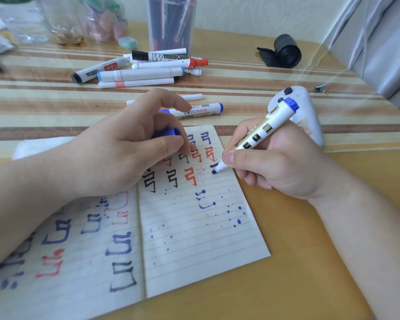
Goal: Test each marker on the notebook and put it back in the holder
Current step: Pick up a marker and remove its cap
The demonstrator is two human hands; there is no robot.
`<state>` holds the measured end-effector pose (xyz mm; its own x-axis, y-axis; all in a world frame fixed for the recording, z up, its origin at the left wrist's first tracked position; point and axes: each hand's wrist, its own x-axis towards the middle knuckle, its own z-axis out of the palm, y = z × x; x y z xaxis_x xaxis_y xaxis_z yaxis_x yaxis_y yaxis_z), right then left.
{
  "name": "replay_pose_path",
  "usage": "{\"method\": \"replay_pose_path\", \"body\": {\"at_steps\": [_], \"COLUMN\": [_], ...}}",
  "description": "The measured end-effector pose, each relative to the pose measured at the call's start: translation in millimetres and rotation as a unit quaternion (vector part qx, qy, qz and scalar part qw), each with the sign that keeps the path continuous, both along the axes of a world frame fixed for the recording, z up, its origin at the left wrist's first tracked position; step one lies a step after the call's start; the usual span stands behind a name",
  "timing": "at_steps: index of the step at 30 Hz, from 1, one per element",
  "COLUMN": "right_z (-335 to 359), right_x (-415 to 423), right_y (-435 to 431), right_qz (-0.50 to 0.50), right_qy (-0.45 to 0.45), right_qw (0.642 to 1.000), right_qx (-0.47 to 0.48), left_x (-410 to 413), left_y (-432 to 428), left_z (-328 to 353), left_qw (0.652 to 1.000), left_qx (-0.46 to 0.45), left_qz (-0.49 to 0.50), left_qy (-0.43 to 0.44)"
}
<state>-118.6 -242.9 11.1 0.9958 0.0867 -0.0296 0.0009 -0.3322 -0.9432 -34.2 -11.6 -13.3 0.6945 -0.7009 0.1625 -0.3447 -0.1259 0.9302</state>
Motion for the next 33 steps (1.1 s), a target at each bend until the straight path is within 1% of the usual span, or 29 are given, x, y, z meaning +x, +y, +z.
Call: {"method": "replay_pose_path", "body": {"at_steps": [7,16,25,33], "right_z": [1.2,4.5,5.8,5.4], "right_x": [0.1,-1.9,-2.2,-1.3], "right_y": [1.5,0.3,1.6,-3.3], "right_qz": [0.001,0.000,0.001,-0.026], "right_qy": [-0.013,0.004,0.001,-0.006], "right_qw": [0.999,0.999,0.998,0.996], "right_qx": [-0.039,-0.050,-0.064,-0.083], "left_x": [-0.4,-0.8,-1.6,-0.5], "left_y": [-0.4,-1.4,-1.9,-1.4], "left_z": [0.1,-0.8,-0.4,-0.4], "left_qw": [1.000,1.000,1.000,1.000], "left_qx": [-0.007,-0.013,-0.020,-0.014], "left_qz": [0.001,0.004,0.002,0.000], "left_qy": [0.009,0.009,0.006,0.009]}}
